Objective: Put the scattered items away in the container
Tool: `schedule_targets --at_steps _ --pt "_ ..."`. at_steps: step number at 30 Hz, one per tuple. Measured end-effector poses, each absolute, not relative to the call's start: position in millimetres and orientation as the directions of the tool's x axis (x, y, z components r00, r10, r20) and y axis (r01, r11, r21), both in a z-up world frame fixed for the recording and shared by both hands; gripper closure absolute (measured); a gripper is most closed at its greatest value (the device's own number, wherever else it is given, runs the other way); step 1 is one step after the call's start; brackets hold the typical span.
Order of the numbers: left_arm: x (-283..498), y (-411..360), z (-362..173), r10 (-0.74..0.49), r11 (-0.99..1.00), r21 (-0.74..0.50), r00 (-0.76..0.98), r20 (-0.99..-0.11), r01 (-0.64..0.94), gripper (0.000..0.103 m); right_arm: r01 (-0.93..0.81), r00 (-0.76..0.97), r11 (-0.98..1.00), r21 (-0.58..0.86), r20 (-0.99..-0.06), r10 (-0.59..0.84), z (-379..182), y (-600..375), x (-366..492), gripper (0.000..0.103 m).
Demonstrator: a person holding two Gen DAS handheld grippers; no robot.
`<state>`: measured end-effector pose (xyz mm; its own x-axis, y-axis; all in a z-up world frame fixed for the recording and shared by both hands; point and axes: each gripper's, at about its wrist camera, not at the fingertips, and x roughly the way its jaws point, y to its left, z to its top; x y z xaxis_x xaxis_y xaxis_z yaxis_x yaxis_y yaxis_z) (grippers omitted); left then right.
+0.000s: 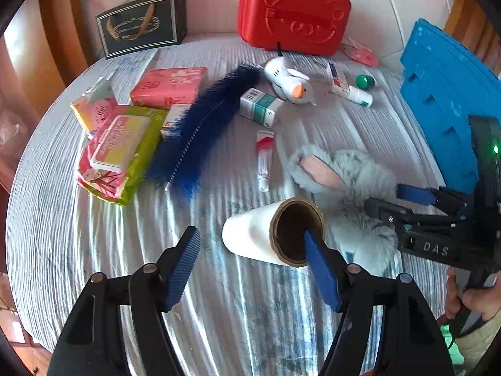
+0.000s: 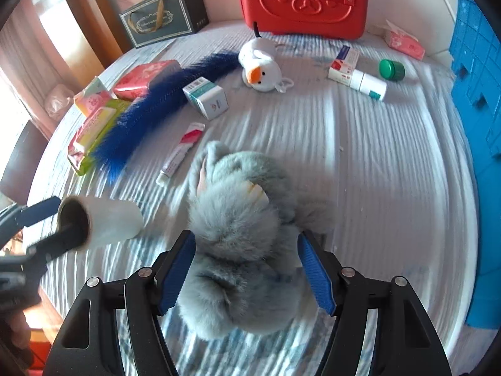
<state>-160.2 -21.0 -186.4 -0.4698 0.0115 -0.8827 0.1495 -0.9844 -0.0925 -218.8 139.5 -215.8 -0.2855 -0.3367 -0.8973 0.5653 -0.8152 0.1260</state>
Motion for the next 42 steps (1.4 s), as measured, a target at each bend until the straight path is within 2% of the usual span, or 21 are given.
schedule_targets --at_steps 8,12,14,16,19,22,24,25,29,32,35,38,42 --pt "-157 10 -235 0.060 -0.990 -0.101 -0.354 -0.933 0.100 0.035 0.556 -0.271 -0.823 0.119 -0.910 -0.315 -221 153 -213 0.035" --pt "-143 12 -238 0.060 -0.990 -0.097 -0.314 -0.948 0.104 0.035 0.575 -0.258 -0.809 0.123 -0.911 -0.322 -217 155 -210 0.033" --pt "-133 13 -228 0.079 -0.987 -0.120 -0.325 -0.942 0.108 0.035 0.589 -0.258 -0.798 0.127 -0.906 -0.335 -213 153 -210 0.024" --pt "-127 14 -216 0.098 -0.981 -0.149 -0.353 -0.930 0.121 0.035 0.603 -0.257 -0.788 0.125 -0.905 -0.340 -211 151 -209 0.022" --pt "-128 16 -204 0.068 -0.970 -0.155 -0.402 -0.913 0.188 0.035 0.635 -0.251 -0.761 0.135 -0.896 -0.368 -212 149 -211 0.022" --pt "-143 10 -214 -0.013 -0.928 -0.123 -0.362 -0.932 0.352 0.035 0.642 -0.217 -0.754 0.139 -0.910 -0.352 -225 145 -228 0.022" --pt "-152 6 -226 -0.015 -0.890 -0.145 -0.345 -0.938 0.433 0.040 0.666 -0.206 -0.734 0.132 -0.913 -0.351 -228 141 -235 0.022" --pt "-158 8 -232 -0.024 -0.879 -0.138 -0.330 -0.944 0.457 0.046 0.682 -0.197 -0.722 0.119 -0.921 -0.337 -231 137 -238 0.022" --pt "-169 18 -258 -0.045 -0.854 -0.099 -0.262 -0.964 0.510 0.054 0.715 -0.103 -0.683 0.149 -0.944 -0.313 -256 122 -248 0.021" --pt "-173 22 -261 -0.102 -0.862 -0.050 -0.269 -0.958 0.505 0.057 0.727 -0.100 -0.673 0.135 -0.949 -0.299 -270 113 -252 0.019" --pt "-175 19 -262 -0.118 -0.857 -0.048 -0.285 -0.951 0.513 0.058 0.748 -0.157 -0.658 0.086 -0.940 -0.302 -268 105 -251 0.039" --pt "-173 14 -261 -0.115 -0.846 -0.064 -0.299 -0.947 0.529 0.058 0.789 -0.224 -0.614 0.000 -0.931 -0.287 -267 94 -249 0.049" --pt "-166 18 -246 -0.134 -0.863 -0.061 -0.345 -0.929 0.501 0.058 0.758 -0.179 -0.643 0.112 -0.911 -0.370 -258 104 -255 0.055"
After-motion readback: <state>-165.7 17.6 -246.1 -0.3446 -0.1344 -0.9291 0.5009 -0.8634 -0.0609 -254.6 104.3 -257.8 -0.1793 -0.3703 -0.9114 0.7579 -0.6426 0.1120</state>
